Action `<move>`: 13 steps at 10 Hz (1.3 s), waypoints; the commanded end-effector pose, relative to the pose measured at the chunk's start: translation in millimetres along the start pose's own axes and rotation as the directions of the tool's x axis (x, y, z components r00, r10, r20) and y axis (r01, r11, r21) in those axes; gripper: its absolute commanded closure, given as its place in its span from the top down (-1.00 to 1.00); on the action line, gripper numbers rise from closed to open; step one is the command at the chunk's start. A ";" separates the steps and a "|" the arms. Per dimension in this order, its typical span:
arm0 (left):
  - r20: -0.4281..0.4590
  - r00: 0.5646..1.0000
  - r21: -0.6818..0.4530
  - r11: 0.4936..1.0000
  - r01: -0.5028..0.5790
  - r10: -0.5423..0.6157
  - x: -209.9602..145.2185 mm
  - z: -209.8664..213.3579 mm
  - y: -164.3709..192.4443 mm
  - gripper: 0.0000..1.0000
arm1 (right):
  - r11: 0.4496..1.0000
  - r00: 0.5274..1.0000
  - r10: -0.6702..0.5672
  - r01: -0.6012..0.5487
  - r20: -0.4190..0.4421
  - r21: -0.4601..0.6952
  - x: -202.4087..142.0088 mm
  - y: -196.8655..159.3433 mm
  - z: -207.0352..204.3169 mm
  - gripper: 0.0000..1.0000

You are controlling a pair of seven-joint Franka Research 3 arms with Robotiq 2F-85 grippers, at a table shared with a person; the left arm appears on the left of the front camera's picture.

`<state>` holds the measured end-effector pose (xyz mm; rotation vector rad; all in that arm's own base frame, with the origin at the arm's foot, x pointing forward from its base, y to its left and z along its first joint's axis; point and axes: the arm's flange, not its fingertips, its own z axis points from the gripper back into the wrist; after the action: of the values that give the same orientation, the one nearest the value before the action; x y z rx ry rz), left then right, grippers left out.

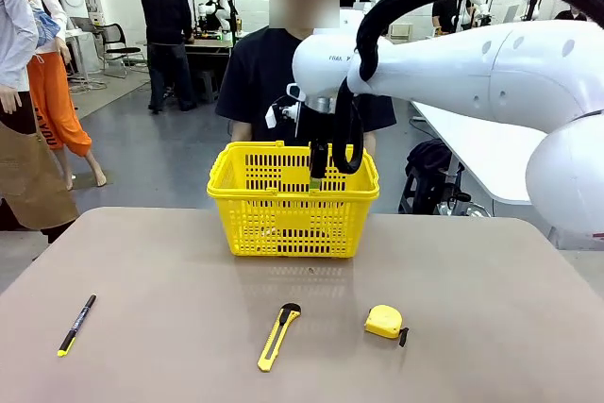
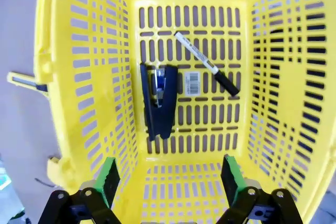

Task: Place the items the person wants into the basket.
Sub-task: Pick up the item the person points to and place it in the Market Basket.

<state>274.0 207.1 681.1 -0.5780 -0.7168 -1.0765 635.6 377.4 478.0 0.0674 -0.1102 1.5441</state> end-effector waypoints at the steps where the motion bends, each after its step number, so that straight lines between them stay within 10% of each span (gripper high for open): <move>1: 0.016 1.000 -0.005 1.000 0.027 -0.027 -1.3 1.7 -0.5 1.00 | 0.988 0.989 -0.151 0.150 -0.009 -0.022 -39.1 49.5 55.8 1.00; 6: 0.016 1.000 -0.005 1.000 0.027 -0.027 -1.3 1.7 -0.5 1.00 | 0.849 0.858 -0.512 0.513 0.043 -0.123 -178.2 227.6 79.2 1.00; 13: 0.016 1.000 -0.005 1.000 0.027 -0.027 -1.3 1.7 -0.5 1.00 | 0.679 0.694 -0.714 0.719 0.093 -0.149 -239.7 269.9 73.1 1.00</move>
<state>274.1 207.6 680.9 -0.5786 -0.7159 -1.0751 356.1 132.3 515.6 0.0164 -0.2070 0.7569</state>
